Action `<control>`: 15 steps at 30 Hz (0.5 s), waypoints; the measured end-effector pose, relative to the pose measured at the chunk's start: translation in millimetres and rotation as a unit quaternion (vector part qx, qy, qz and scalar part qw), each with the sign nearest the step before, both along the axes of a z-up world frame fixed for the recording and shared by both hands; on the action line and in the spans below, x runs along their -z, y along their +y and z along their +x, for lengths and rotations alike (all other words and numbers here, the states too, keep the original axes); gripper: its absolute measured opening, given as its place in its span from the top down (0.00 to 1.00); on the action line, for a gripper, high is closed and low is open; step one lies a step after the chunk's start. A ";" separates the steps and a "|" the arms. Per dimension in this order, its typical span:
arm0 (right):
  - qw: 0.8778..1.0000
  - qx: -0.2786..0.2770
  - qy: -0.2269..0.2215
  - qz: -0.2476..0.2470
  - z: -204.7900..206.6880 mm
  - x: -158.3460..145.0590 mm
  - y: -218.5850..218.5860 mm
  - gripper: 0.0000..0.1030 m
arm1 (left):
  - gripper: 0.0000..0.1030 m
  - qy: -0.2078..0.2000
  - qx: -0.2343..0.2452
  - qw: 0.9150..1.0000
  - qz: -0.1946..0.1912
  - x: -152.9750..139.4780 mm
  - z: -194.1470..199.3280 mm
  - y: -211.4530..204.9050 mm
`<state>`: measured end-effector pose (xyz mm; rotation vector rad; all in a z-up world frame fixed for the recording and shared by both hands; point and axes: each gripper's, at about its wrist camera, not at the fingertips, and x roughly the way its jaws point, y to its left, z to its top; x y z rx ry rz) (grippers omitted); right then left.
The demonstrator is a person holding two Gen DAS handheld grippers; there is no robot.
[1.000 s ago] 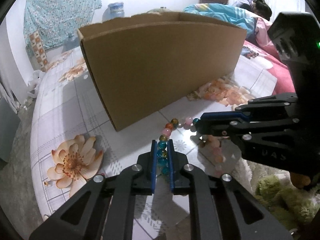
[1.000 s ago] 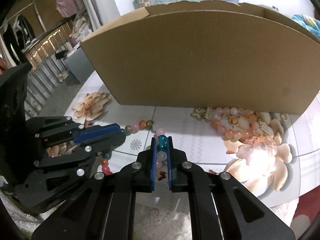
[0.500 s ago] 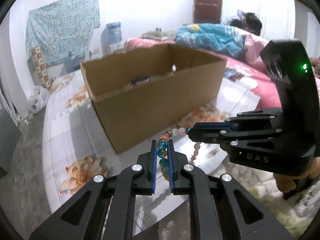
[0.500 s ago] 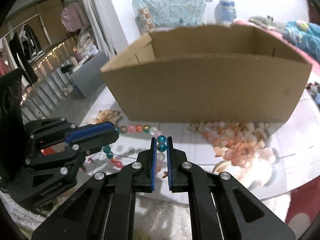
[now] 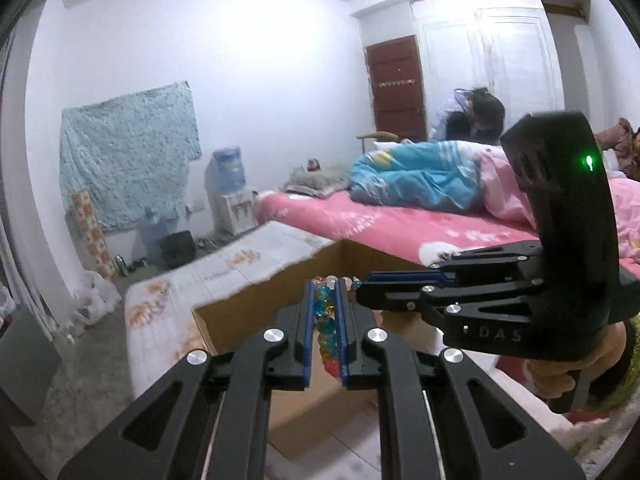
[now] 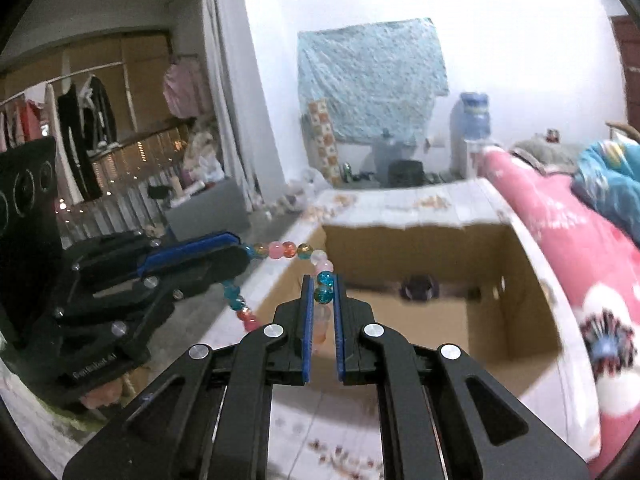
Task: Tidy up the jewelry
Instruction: 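Carry the bracelet with the right tool into the box and release it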
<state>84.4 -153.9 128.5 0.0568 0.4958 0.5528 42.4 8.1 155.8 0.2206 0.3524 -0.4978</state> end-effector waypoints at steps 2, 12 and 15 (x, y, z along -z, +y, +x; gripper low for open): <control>1.000 -0.011 0.015 0.006 23.0 0.6 0.1 0.93 | 0.91 0.003 -0.013 1.000 0.003 2.1 19.3 0.4; 0.990 -0.033 0.138 -0.002 86.5 56.0 23.5 0.93 | 0.91 0.084 -0.054 0.994 0.035 58.3 69.2 13.6; 0.985 -0.040 0.166 -0.005 103.6 67.0 31.9 0.93 | 0.91 0.107 -0.061 0.992 0.042 74.8 81.5 17.0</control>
